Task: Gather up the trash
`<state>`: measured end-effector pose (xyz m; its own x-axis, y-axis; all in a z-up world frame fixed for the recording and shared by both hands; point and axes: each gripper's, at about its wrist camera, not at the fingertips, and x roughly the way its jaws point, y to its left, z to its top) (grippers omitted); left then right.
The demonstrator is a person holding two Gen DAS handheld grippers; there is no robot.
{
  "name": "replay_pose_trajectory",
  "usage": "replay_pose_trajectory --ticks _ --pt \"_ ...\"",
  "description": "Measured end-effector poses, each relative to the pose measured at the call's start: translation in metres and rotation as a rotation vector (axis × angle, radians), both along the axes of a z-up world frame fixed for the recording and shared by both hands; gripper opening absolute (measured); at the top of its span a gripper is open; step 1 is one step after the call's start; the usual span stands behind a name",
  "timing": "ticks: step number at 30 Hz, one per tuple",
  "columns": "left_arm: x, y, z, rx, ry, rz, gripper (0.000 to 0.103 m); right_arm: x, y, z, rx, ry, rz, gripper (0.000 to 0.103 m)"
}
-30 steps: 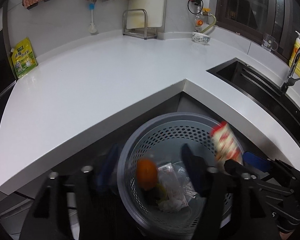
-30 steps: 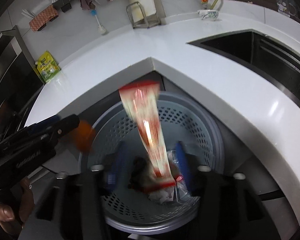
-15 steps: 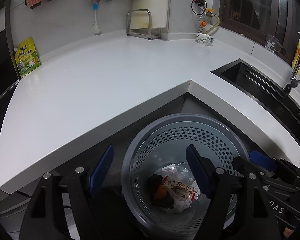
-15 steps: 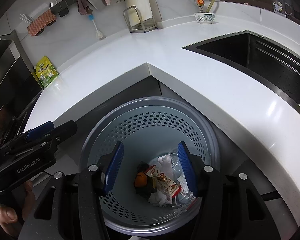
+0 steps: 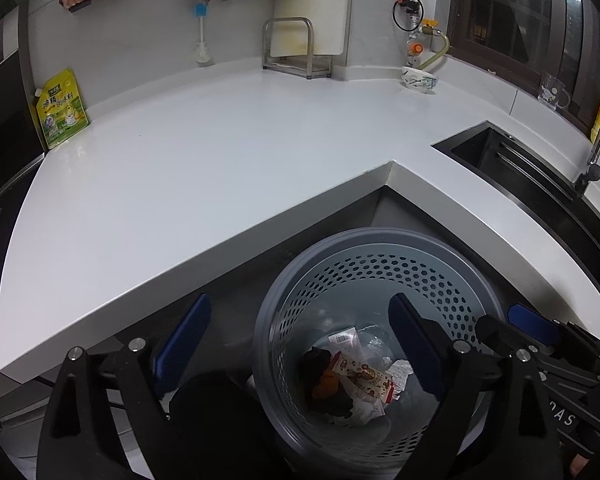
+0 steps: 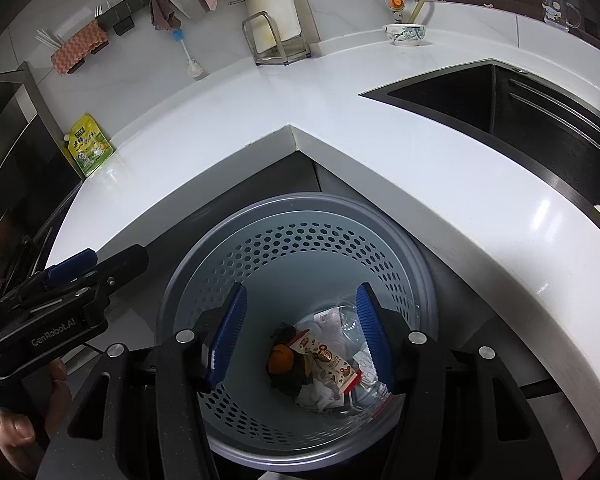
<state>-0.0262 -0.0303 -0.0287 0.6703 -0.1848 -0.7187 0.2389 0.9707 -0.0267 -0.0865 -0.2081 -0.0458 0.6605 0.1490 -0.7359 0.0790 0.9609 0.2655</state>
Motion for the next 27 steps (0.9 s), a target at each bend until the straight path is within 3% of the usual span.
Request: replay_pose_trajectory --ticks 6,27 --pt "-0.0003 0.0016 0.0007 0.017 -0.009 0.017 0.096 -0.0013 -0.0002 0.0007 -0.003 -0.005 -0.008 0.057" --pt "0.0018 0.0047 -0.0005 0.040 -0.003 0.068 0.097 -0.0021 0.0020 -0.0007 -0.026 0.003 -0.007 0.059"
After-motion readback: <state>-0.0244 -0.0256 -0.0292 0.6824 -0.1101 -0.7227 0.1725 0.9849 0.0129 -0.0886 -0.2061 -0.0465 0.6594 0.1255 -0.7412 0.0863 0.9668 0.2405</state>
